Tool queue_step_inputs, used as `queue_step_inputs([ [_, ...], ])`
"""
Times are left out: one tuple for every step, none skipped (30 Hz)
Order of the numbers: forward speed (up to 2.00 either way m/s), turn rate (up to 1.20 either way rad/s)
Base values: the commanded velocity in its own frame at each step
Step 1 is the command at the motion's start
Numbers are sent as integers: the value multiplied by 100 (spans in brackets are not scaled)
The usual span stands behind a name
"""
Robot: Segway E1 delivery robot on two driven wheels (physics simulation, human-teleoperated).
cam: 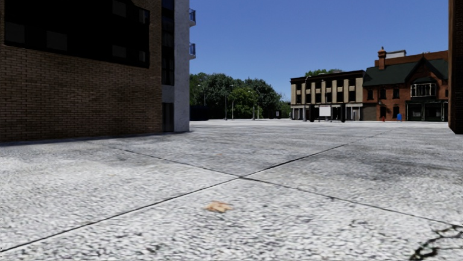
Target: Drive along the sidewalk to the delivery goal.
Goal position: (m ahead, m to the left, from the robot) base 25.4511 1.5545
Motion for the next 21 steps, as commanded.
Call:
queue_step_inputs([
  [200,0],
  [200,0],
  [200,0],
  [200,0],
  [200,0],
  [200,0],
  [200,0],
  [200,0],
  [200,0],
  [200,0],
  [200,0],
  [200,0],
  [200,0],
  [200,0],
  [200,0],
  [200,0],
  [200,0],
  [200,0],
  [200,0],
  [200,0],
  [200,0],
])
